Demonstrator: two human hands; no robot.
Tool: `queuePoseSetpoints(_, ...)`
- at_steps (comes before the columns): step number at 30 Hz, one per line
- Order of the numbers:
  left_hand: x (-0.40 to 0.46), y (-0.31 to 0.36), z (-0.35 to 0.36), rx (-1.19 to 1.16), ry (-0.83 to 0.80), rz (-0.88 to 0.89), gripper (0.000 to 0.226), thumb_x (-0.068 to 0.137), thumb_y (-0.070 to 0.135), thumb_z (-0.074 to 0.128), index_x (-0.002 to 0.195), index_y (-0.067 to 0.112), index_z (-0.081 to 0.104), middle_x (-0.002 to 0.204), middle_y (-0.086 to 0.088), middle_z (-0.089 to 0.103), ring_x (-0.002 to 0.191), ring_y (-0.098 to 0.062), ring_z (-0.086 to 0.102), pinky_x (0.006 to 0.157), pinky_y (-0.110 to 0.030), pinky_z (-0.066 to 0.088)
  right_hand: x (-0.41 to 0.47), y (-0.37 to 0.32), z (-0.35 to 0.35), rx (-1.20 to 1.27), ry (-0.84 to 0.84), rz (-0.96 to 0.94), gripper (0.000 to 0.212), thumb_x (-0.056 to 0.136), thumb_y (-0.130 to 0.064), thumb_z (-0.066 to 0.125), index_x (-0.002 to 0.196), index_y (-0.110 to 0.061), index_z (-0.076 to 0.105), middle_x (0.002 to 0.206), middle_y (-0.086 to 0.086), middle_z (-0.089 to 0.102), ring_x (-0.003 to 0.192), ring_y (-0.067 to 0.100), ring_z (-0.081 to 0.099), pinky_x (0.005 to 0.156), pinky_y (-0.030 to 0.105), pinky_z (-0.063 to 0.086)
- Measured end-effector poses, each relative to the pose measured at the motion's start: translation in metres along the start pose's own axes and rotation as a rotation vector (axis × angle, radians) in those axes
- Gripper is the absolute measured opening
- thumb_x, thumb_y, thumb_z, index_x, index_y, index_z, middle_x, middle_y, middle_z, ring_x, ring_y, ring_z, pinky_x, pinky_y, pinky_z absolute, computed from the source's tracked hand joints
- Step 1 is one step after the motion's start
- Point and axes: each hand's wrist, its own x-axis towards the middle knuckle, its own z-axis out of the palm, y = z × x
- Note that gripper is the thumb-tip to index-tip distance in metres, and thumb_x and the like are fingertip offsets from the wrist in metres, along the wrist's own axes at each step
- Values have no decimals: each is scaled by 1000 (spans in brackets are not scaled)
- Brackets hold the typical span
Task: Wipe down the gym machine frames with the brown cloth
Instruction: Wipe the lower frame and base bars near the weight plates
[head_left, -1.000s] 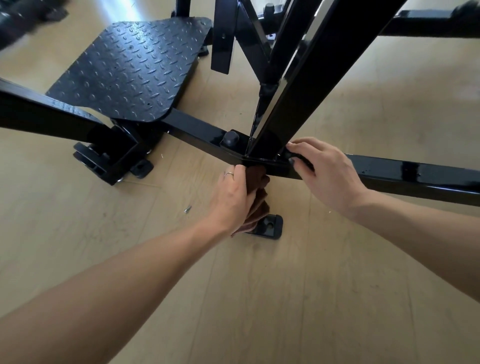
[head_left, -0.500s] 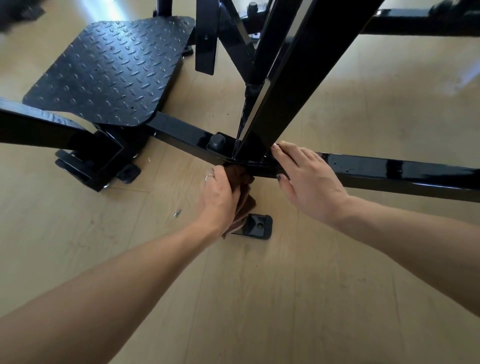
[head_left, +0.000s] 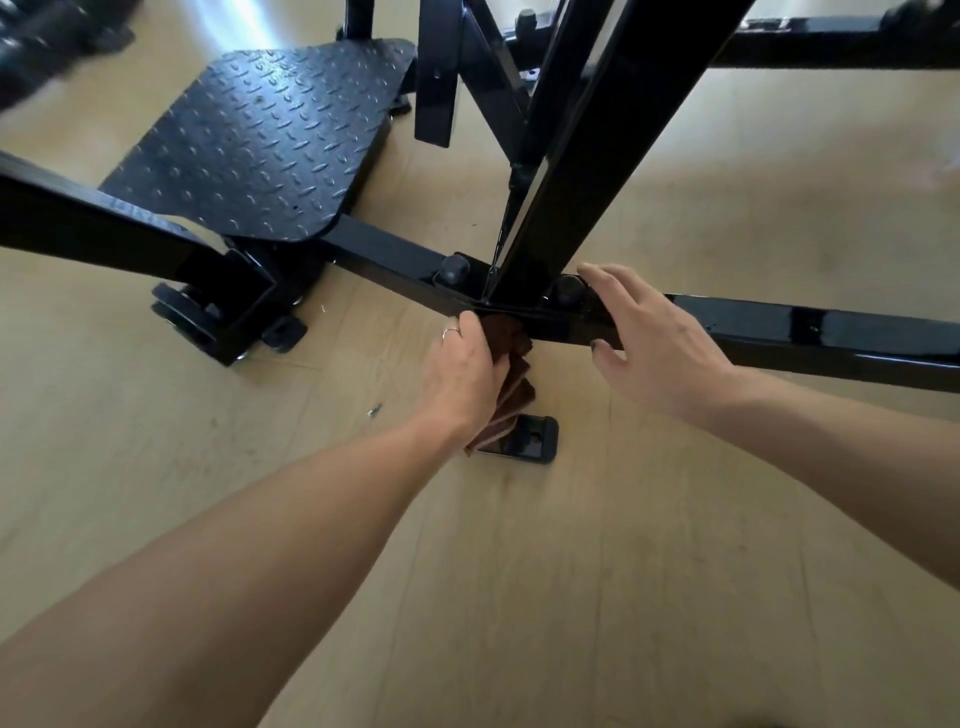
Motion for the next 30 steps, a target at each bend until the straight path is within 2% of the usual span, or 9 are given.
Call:
queuePoseSetpoints(6,-23,2,-8,-14,-79,-4,32,101,27,57,125,9,46,118,-11,55,104,-26,54,91,-43,50,-62,8,-25,-64,-33,-48,74,96,-18,64,160,-24,26,157,-2,40,137,18,46,105,25,35)
queuePoseSetpoints(11,-71,12,-22,166,-345,182,29,101,32,58,121,15,48,116,-3,53,100,-20,54,90,-36,49,-91,19,-38,-27,-242,-13,72,101,-26,58,159,-41,19,155,-17,35,130,5,45,97,18,35)
queuePoseSetpoints(14,-69,38,-18,-56,-368,152,20,102,33,56,117,21,51,111,4,56,99,-12,57,90,-31,50,-82,13,-38,363,-263,225,60,104,-32,53,155,-51,26,148,-22,44,128,0,46,104,27,37)
queuePoseSetpoints(17,-45,80,-12,-442,-252,5,22,101,35,60,119,27,51,109,9,60,99,-4,59,83,-20,47,-70,1,-39,863,-216,478,49,106,-54,42,152,-57,27,140,-20,49,131,11,47,111,45,39)
queuePoseSetpoints(19,-31,107,-10,-605,-188,-62,27,101,39,60,122,25,51,108,9,62,98,-3,61,78,-19,47,-66,-7,-39,1151,-196,577,51,100,-67,43,149,-60,30,138,-17,54,128,17,50,108,54,43)
queuePoseSetpoints(22,-19,137,-6,-714,-283,-104,40,102,42,57,135,21,46,114,3,63,101,-11,64,78,-26,54,-55,-14,-36,1416,-62,680,49,98,-63,53,145,-52,43,130,-1,65,118,24,64,94,52,58)
queuePoseSetpoints(26,-6,143,-22,-538,-416,21,39,106,35,47,144,27,43,125,2,60,113,-14,60,90,-27,50,-34,-3,-34,1299,202,714,39,97,-52,64,134,-39,58,120,1,70,106,26,71,87,51,62)
queuePoseSetpoints(28,-4,130,-41,-361,-304,163,32,105,37,45,134,26,54,114,11,63,106,-7,60,81,-18,45,-27,9,-35,1180,275,658,26,97,-47,66,122,-37,65,111,-5,71,103,22,72,79,43,64)
queuePoseSetpoints(30,-6,111,-62,-217,-64,288,28,103,40,48,117,22,64,98,12,66,90,-7,63,76,-26,52,-20,23,-37,989,354,593,17,99,-39,66,116,-36,67,105,-10,68,98,21,70,61,34,64)
